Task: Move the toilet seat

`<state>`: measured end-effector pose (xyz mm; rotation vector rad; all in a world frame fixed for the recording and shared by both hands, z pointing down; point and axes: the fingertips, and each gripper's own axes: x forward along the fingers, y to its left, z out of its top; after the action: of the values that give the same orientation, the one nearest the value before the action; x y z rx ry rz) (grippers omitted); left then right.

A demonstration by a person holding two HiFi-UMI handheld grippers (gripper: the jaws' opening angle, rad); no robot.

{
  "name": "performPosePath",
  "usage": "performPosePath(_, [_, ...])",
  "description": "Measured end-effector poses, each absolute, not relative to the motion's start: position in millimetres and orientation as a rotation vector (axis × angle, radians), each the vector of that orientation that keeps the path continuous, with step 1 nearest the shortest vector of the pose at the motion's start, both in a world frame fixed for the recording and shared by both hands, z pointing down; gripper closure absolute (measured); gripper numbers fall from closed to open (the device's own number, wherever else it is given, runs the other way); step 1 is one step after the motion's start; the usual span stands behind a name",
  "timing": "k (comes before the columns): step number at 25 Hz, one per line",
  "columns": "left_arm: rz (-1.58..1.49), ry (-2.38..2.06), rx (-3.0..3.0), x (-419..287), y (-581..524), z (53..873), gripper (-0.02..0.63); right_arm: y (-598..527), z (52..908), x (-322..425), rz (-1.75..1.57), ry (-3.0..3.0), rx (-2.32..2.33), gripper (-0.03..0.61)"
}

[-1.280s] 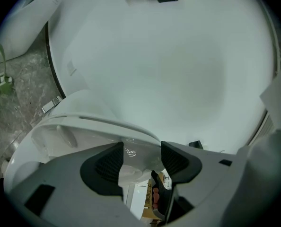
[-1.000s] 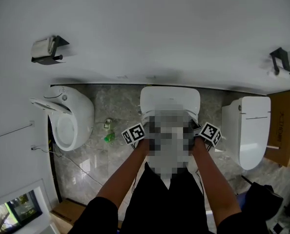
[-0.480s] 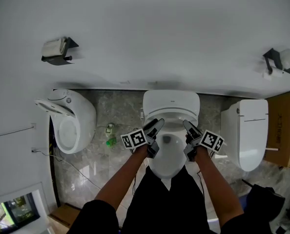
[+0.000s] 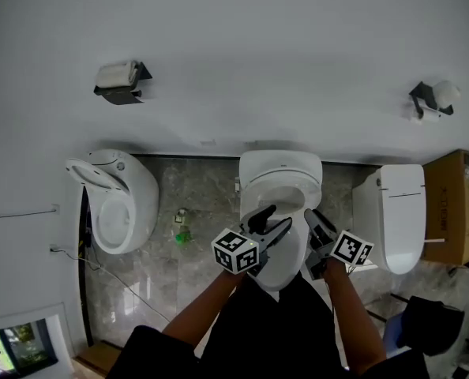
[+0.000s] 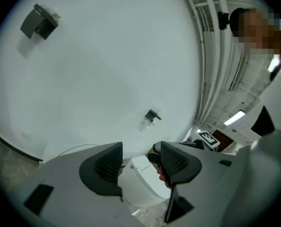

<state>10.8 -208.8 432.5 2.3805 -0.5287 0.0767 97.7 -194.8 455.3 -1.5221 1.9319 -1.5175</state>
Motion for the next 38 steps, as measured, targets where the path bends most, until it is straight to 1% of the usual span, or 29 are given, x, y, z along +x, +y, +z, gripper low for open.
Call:
performPosePath(3, [0.063,-0.459,2.486,11,-175,402,0.356,-153,429,72,-1.482,2.039,-1.521,0.379])
performPosePath(6, [0.057,-0.403,2.578,8,-146,382,0.357,-114,407,60,-1.37,2.119,-1.573,0.379])
performPosePath(10, [0.091,-0.362,2.693,-18,-112,371,0.364,-71,391,43,-1.203,2.17,-1.655,0.379])
performPosePath(11, [0.095,-0.378,2.711,-26,-107,368,0.373,-64,387,36,-1.173,2.193,-1.652,0.379])
performPosePath(12, [0.093,-0.403,2.721,-35,-102,365,0.398,-58,385,29,-1.147,2.228,-1.64,0.379])
performPosePath(13, [0.088,-0.434,2.725,-43,-97,362,0.448,-52,383,21,-1.129,2.274,-1.617,0.379])
performPosePath(14, [0.085,-0.469,2.725,-52,-92,359,0.543,-45,384,11,-1.122,2.329,-1.583,0.379])
performPosePath(15, [0.085,-0.507,2.722,-60,-86,357,0.584,-39,385,1,-1.121,2.387,-1.543,0.379])
performPosePath(18, [0.081,-0.612,2.723,-82,-67,344,0.595,-22,377,-20,-1.076,2.509,-1.459,0.379])
performPosePath(20, [0.081,-0.654,2.758,-88,-47,333,0.597,-10,360,-22,-0.995,2.533,-1.437,0.379])
performPosePath(25, [-0.023,-0.74,2.761,-85,18,304,0.597,48,323,-4,-0.66,2.646,-1.502,0.385])
performPosePath(31, [-0.015,-0.935,2.79,-51,133,285,0.597,161,305,36,-0.548,2.597,-1.57,0.387])
performPosePath(35, [-0.025,-0.955,2.729,-23,232,294,0.597,249,298,59,-0.488,2.546,-1.572,0.434])
performPosePath(38, [0.037,-0.957,2.692,-7,300,310,0.597,305,298,63,-0.481,2.56,-1.573,0.499])
